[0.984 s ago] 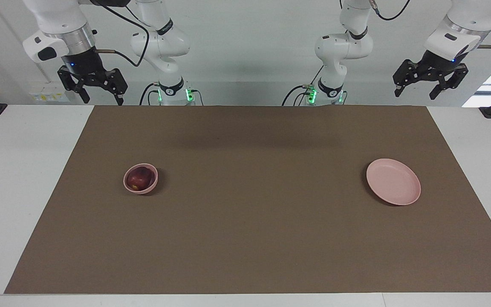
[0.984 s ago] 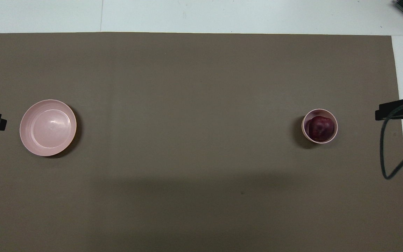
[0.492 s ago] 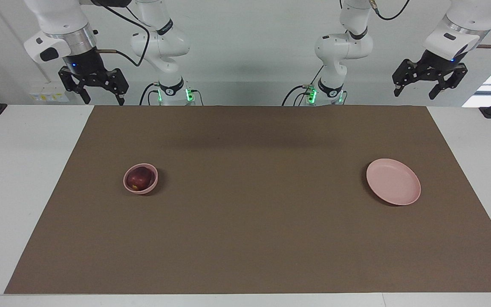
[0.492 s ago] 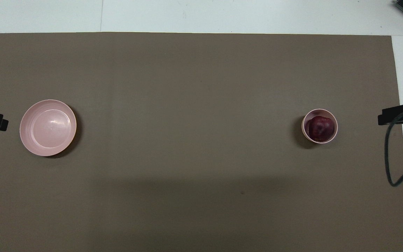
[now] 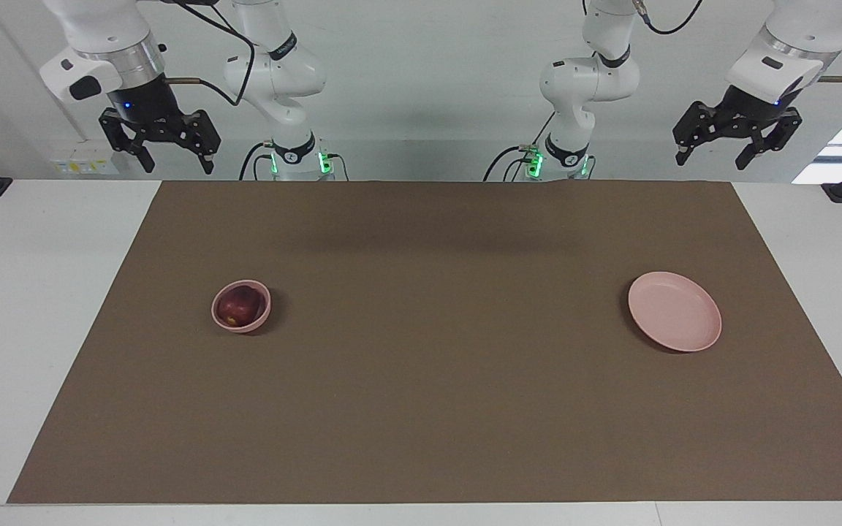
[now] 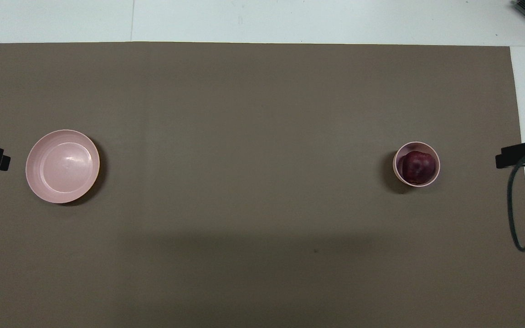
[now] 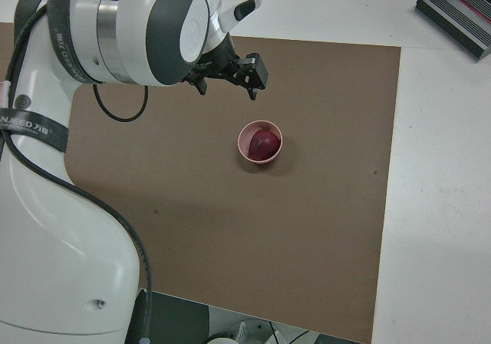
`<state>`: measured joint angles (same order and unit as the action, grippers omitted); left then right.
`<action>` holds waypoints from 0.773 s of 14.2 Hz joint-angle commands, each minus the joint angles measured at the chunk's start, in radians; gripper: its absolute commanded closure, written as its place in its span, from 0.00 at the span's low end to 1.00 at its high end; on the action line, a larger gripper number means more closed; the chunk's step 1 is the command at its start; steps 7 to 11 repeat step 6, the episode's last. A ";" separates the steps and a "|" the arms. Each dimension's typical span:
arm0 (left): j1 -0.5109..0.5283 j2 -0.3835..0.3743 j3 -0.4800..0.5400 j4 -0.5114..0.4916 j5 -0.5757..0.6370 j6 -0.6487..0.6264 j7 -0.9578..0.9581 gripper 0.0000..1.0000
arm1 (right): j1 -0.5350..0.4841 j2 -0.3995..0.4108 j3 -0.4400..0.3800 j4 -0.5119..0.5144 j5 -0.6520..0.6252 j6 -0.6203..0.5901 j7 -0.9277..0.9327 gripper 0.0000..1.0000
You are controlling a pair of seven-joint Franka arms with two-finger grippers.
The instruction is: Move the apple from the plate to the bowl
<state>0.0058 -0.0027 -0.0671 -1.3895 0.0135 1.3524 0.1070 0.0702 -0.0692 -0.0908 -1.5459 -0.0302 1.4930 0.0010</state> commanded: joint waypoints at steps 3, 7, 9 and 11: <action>0.011 -0.056 -0.004 -0.075 0.005 0.002 -0.023 0.00 | -0.006 -0.008 0.009 0.003 -0.022 0.018 -0.018 0.00; 0.013 -0.056 -0.003 -0.075 0.005 0.002 -0.021 0.00 | -0.006 -0.012 0.011 -0.002 -0.017 0.016 -0.016 0.00; 0.013 -0.056 -0.003 -0.075 0.005 0.002 -0.021 0.00 | -0.006 -0.012 0.011 -0.002 -0.017 0.016 -0.016 0.00; 0.013 -0.056 -0.003 -0.075 0.005 0.002 -0.021 0.00 | -0.006 -0.012 0.011 -0.002 -0.017 0.016 -0.016 0.00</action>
